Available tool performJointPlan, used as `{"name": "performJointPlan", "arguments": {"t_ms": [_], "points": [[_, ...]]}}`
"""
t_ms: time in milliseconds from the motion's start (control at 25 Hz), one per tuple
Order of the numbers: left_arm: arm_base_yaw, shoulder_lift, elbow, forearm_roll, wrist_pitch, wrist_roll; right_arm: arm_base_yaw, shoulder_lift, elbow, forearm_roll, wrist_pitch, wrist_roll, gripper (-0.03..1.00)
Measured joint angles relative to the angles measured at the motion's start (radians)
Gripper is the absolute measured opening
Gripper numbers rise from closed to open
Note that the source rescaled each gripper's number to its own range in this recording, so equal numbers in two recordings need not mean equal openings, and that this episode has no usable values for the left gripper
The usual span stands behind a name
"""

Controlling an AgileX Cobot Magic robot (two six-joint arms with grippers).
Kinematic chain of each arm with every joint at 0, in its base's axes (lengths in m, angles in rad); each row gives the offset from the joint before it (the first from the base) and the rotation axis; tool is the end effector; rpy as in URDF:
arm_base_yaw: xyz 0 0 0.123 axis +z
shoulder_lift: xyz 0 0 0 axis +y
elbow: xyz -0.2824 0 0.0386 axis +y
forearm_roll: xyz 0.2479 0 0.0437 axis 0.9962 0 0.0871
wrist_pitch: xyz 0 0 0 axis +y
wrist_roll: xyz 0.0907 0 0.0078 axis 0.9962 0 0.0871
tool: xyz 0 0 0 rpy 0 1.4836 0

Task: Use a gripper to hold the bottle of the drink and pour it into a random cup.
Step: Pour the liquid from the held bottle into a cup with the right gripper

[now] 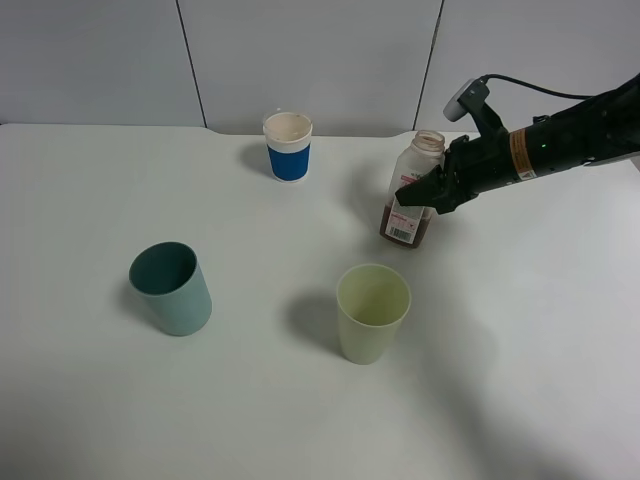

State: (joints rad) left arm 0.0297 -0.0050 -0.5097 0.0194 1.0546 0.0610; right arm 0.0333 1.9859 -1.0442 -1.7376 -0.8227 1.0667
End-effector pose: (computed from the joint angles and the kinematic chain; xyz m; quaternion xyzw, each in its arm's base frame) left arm -0.0066 0.0013 0.2803 0.0129 0.8476 0.0337 0.5294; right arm 0.3604 0.0778 0.1371 -0.4338 0.7799 0.2694 0.3618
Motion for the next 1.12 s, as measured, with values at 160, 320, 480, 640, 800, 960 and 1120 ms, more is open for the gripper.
{"name": "performJointPlan", "arguments": {"t_ms": [160,320,480,640,800,960,1120], "points": [[0.0,0.0,0.0,0.0,0.0,0.0,0.005,-0.012,0.0,-0.003,0.018,0.018,0.0],[0.0,0.0,0.0,0.0,0.0,0.0,0.007,-0.062,0.0,-0.008,0.043,0.035,0.0],[0.0,0.0,0.0,0.0,0.0,0.0,0.024,-0.147,0.0,-0.008,0.056,0.035,0.0],[0.0,0.0,0.0,0.0,0.0,0.0,0.053,-0.211,0.0,-0.008,0.086,0.035,0.0],[0.0,0.0,0.0,0.0,0.0,0.0,0.112,-0.285,0.0,-0.008,0.166,0.046,0.0],[0.0,0.0,0.0,0.0,0.0,0.0,0.204,-0.331,0.0,-0.007,0.29,0.081,0.0],[0.0,0.0,0.0,0.0,0.0,0.0,0.277,-0.337,0.0,-0.006,0.361,0.087,0.0]]}}
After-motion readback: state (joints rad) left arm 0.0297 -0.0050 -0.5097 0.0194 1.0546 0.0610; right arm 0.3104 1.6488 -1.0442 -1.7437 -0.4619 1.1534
